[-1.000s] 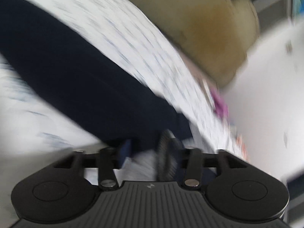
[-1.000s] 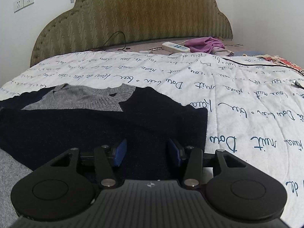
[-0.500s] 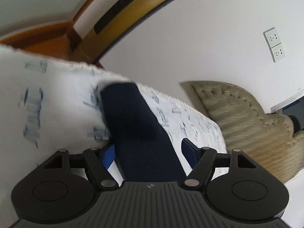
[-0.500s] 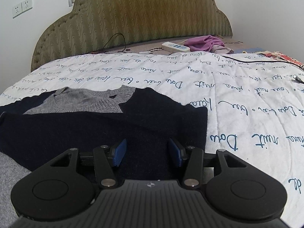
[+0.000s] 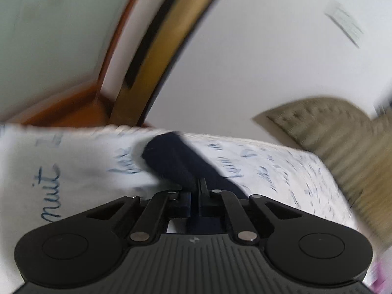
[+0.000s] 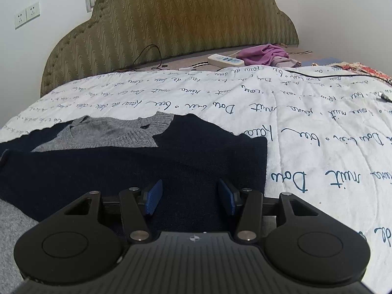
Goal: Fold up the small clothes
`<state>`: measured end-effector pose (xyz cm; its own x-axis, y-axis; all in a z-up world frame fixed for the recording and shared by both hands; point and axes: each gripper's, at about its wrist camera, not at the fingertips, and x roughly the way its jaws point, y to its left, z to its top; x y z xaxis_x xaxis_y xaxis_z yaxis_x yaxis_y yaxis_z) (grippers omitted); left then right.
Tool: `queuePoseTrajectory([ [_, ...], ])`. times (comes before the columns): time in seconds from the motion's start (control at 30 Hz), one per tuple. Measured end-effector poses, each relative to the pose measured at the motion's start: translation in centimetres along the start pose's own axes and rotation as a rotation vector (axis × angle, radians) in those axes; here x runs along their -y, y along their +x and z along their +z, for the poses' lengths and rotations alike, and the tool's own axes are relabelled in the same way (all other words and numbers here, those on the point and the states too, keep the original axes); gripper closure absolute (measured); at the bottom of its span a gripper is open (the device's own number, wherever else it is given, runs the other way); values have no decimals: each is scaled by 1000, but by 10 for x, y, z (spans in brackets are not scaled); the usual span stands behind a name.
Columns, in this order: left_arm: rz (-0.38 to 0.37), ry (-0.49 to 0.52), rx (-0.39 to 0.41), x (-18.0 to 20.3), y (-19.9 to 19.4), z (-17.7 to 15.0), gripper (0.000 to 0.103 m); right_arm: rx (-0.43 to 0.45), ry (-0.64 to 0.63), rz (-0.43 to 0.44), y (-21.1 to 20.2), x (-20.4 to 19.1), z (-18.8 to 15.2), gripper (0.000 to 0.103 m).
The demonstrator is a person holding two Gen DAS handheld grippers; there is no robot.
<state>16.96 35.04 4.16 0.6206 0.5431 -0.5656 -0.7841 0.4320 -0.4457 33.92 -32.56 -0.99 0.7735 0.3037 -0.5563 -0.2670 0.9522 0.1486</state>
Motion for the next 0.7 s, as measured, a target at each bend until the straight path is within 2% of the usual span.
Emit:
queuePoseTrajectory([
  [0.07,-17,216,68,42,-18,-18,99,2,11,7,0,2,0,49],
  [0.13,-69,503,129,89,-41,-54,98,2,12,7,0,2,0,49],
  [0.2,-136,830,182,132,-62,-106,98,2,12,7,0,2,0,48],
  [0.27,-170,1121,211,158,-73,-160,98,2,13,8,0,2,0,48],
  [0.33,-200,1336,198,169,-76,-206,98,4,14,9,0,2,0,48],
  [0.4,-193,1436,178,168,-74,-233,98,3,14,8,0,2,0,48],
  [0.43,-175,1475,208,166,-72,-241,99,3,13,7,0,2,0,48],
  [0.57,-154,1521,264,163,-75,-248,99,2,7,2,0,1,0,48],
  [0.7,-104,1618,346,162,-80,-270,101,-4,-20,-17,1,-4,0,46],
])
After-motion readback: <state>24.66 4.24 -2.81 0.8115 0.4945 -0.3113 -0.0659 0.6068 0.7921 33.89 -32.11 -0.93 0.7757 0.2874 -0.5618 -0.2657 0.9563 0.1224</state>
